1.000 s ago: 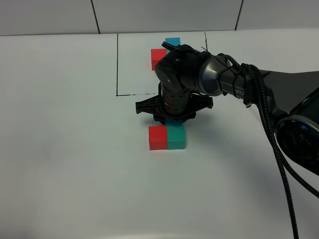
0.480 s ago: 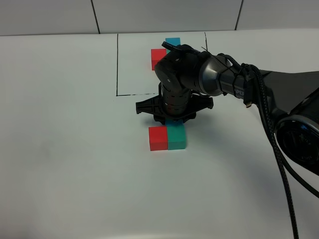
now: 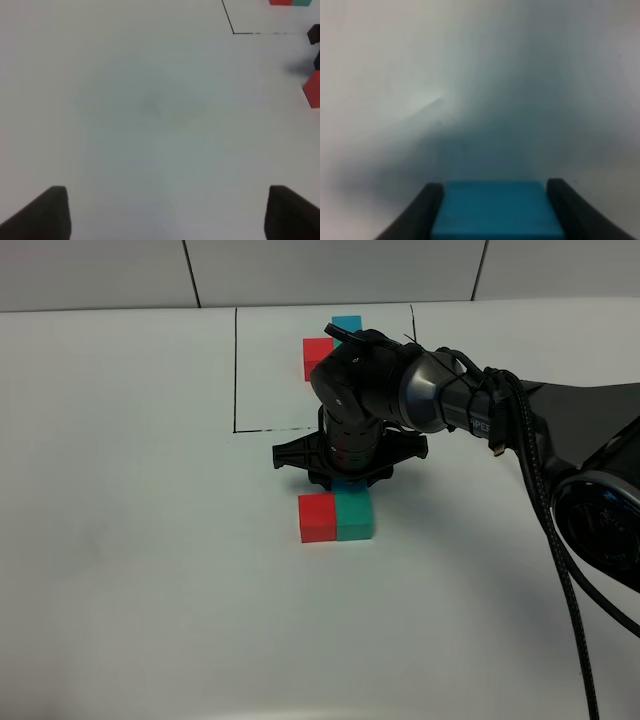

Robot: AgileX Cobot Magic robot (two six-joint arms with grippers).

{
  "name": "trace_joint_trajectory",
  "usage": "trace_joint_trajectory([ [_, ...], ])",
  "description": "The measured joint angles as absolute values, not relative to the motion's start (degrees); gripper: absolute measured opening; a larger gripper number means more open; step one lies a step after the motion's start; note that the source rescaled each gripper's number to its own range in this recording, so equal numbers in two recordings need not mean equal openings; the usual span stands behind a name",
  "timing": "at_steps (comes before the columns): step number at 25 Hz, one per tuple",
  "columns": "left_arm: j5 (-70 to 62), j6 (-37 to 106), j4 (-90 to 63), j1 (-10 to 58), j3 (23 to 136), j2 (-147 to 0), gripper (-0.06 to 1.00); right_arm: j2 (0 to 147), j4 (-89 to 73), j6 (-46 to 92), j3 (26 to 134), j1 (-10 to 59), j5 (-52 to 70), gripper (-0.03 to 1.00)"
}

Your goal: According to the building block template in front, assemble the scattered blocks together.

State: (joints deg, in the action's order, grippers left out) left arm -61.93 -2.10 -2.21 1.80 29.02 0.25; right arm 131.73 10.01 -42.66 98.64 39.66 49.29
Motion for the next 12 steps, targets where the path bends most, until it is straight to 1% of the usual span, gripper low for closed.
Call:
trace_joint_trajectory([
  [1,-61.93,-2.10,-2.21,1.80,29.02,0.25,0.95,131.73,10.14,-42.54,98.64,39.66,49.12,0.05],
  [2,-61.93,-2.10,-2.21,1.80,29.02,0.25,0.95,131.93,10.33,-42.33,98.64,39.66,48.85,0.11],
  [5,-61.93,-2.10,-2.21,1.80,29.02,0.25,0.95,132.38,11.30,-41.26,98.64,39.66,48.42,0.42],
  [8,-61.93,-2.10,-2.21,1.80,29.02,0.25,0.95,132.28,12.38,-40.17,98.64,39.66,48.22,0.69],
  [9,-61.93,-2.10,-2.21,1.80,29.02,0.25,0.95,132.22,12.77,-40.03,98.64,39.66,48.14,0.77],
  [11,-61.93,-2.10,-2.21,1.80,29.02,0.25,0.95,131.47,13.43,-38.90,98.64,39.66,47.90,0.86],
  [12,-61.93,-2.10,-2.21,1.80,29.02,0.25,0.95,130.84,13.69,-38.35,98.64,39.66,47.77,0.88],
])
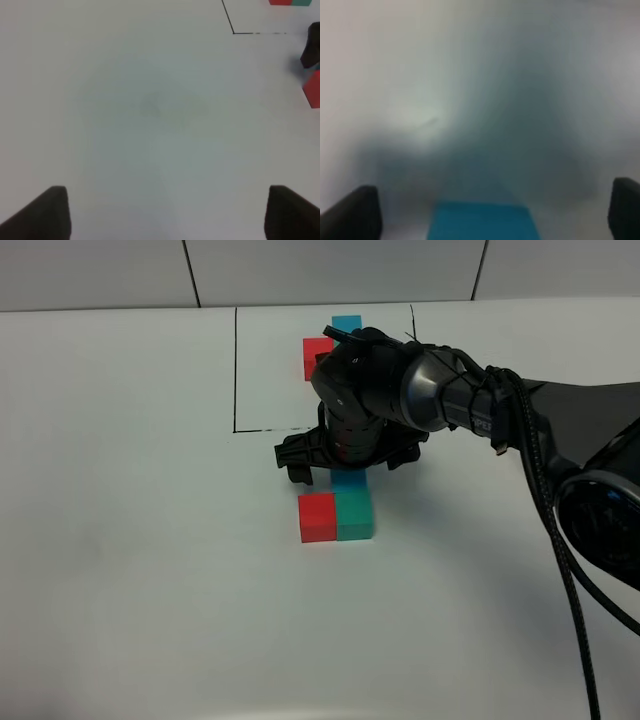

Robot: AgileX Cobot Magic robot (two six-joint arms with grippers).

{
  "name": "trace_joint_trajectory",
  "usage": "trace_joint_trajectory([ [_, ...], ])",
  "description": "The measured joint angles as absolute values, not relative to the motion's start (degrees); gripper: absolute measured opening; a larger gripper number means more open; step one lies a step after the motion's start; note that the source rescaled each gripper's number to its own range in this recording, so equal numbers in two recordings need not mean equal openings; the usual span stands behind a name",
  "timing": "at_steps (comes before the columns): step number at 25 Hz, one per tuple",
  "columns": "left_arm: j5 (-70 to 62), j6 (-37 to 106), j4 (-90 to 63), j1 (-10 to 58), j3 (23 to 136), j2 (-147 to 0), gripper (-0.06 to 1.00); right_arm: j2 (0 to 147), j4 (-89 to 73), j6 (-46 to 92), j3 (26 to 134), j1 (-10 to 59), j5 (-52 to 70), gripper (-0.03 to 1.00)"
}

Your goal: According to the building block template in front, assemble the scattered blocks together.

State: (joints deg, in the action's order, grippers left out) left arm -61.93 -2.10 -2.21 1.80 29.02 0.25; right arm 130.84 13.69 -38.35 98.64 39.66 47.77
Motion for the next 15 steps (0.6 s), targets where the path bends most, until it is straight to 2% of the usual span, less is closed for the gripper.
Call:
trace_joint_trajectory([
  [6,-61.93,-2.10,-2.21,1.80,29.02,0.25,0.95,125.77,10.02,-31.33,98.64,37.24,47.42,0.90],
  [15,-61.93,-2.10,-2.21,1.80,29.02,0.25,0.95,119.68,1.08,-13.45,98.64,21.89,52.35,0.87],
])
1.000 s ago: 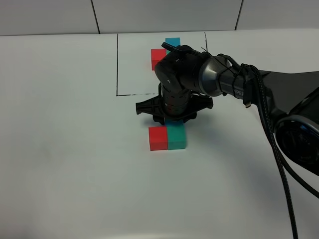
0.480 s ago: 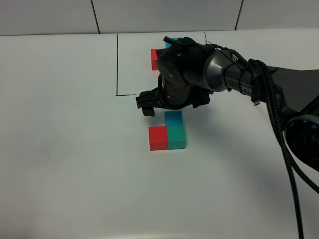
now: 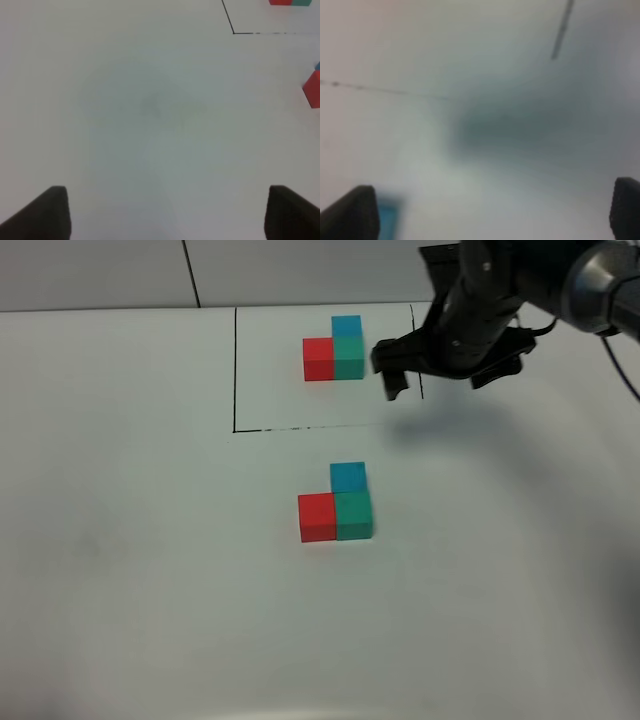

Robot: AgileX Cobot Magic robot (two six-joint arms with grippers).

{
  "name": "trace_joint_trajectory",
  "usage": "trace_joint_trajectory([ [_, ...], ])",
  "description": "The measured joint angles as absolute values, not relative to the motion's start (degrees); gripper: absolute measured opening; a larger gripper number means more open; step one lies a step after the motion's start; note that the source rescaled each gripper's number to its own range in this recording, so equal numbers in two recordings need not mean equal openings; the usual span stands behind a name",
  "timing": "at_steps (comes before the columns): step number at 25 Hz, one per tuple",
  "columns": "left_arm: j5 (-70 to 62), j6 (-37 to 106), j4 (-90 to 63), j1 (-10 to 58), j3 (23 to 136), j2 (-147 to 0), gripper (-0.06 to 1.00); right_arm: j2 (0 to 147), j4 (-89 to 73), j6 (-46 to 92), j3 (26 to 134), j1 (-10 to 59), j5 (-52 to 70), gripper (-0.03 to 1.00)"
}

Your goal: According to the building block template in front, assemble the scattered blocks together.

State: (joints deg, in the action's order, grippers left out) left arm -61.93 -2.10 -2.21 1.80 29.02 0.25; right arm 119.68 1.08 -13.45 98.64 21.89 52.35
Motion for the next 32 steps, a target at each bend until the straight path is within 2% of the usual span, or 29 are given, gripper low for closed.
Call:
trace_joint_trajectory([
  [5,-61.93,-2.05,-2.21,1.80,29.02,0.25,0.94,115.35,0.94,-9.05,97.04,14.55,54.08,0.86],
  [11,-61.93,-2.05,-2.21,1.80,29.02,0.25,0.94,103.84,1.54,-7.29,86.40,9.79,50.56,0.86],
  [22,-61.93,-2.05,-2.21,1.80,29.02,0.25,0.94,73.29,7.52,-7.06,66.27,4.62,52.52,0.85],
  [32,-61.93,-2.05,-2.21,1.80,29.02,0.25,0.94,42.95,7.70,-7.06,47.99,3.86,54.71,0.85],
])
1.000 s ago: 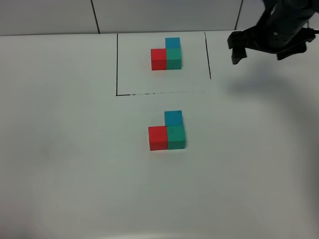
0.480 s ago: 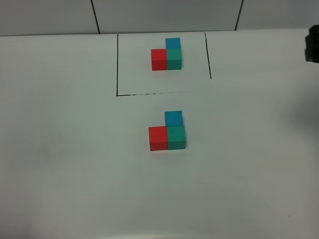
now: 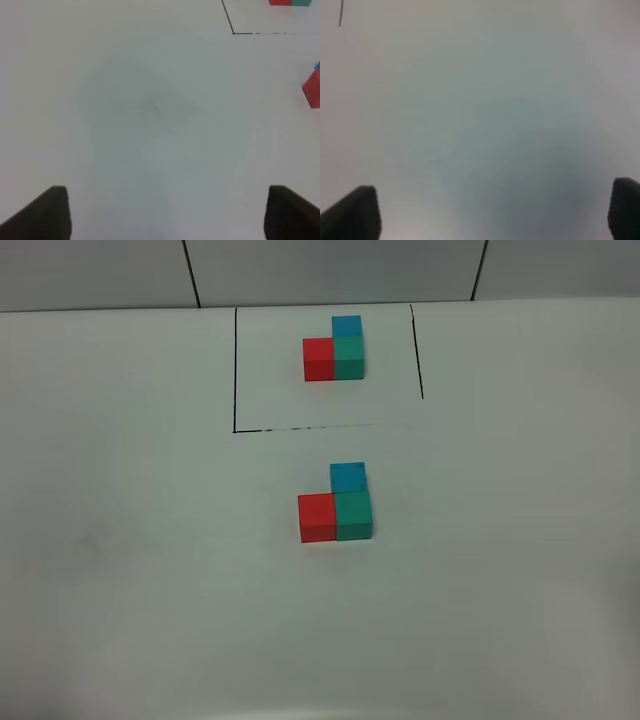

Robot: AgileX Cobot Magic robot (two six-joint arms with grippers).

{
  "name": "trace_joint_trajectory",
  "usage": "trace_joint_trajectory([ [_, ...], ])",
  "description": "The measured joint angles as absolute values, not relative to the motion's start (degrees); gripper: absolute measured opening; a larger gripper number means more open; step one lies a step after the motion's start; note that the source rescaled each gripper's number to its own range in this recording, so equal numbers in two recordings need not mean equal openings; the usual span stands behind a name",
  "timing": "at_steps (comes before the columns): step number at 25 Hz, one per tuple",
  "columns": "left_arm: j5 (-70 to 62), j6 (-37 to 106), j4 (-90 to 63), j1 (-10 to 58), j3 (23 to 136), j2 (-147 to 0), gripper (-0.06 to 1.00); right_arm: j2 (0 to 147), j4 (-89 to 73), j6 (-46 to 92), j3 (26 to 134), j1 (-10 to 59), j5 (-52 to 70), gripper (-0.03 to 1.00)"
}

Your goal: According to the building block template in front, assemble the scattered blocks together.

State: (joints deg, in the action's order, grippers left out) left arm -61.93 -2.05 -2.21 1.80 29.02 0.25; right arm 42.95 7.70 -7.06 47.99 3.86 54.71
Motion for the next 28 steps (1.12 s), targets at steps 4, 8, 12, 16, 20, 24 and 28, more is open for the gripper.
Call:
trace_joint_trajectory([
  [4,-61.93,-2.05,-2.21,1.80,29.02,0.25,0.94,31.00,7.70,-7.06,43.09,3.86,58.38,0.85],
  [8,-61.93,-2.05,-2.21,1.80,29.02,0.25,0.94,20.82,7.57,-7.06,39.36,3.79,61.20,0.85],
  [12,-61.93,-2.05,-2.21,1.80,29.02,0.25,0.94,13.36,6.38,-7.06,35.64,3.79,62.53,0.85],
  [16,-61.93,-2.05,-2.21,1.80,29.02,0.25,0.94,8.41,5.66,-7.06,32.47,3.79,63.45,0.85],
  [20,-61.93,-2.05,-2.21,1.80,29.02,0.25,0.94,3.48,5.03,-6.73,29.20,3.79,62.58,0.85],
  [24,-61.93,-2.09,-2.21,1.80,29.02,0.25,0.94,-0.03,4.98,-6.68,28.99,3.79,62.02,0.85],
  [28,-61.93,-2.09,-2.21,1.80,29.02,0.25,0.94,-0.25,5.04,-6.68,28.94,3.79,61.93,0.83],
])
